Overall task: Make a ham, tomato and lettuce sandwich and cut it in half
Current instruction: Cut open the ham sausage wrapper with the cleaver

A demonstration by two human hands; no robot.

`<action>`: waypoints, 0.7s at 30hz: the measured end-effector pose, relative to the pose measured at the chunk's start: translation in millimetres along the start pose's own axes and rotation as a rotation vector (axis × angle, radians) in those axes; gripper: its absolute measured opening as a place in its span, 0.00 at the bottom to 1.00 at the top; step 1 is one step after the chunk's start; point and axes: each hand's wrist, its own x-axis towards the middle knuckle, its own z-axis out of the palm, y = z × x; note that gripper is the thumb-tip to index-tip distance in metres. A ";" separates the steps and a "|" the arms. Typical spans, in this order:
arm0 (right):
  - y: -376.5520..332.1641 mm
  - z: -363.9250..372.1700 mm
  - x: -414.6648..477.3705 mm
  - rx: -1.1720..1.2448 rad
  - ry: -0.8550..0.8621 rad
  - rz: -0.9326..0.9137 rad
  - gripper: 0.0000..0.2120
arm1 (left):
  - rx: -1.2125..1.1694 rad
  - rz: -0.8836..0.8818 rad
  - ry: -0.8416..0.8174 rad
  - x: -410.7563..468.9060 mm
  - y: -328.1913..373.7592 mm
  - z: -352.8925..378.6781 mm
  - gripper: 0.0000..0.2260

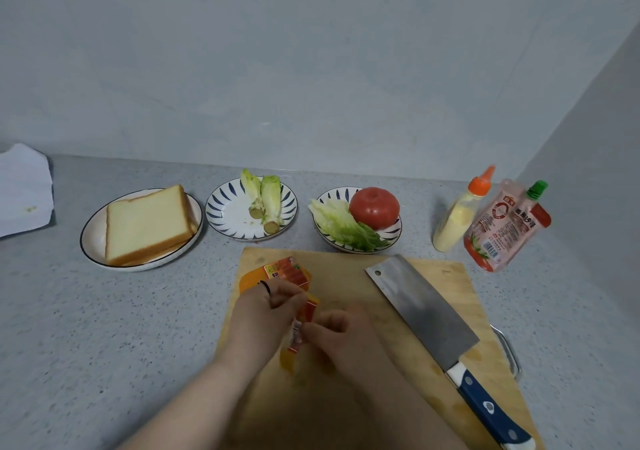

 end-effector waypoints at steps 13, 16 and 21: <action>-9.4 -12.3 25.5 0.198 0.215 0.108 0.11 | 0.803 0.090 -0.110 53.5 -54.1 -13.1 0.43; -10.8 -16.1 37.2 0.172 0.249 0.085 0.11 | 0.680 0.166 -0.051 58.0 -59.4 -13.4 0.37; -16.5 -24.9 55.2 0.228 0.307 0.052 0.13 | 0.484 0.151 0.247 84.1 -52.9 -32.7 0.34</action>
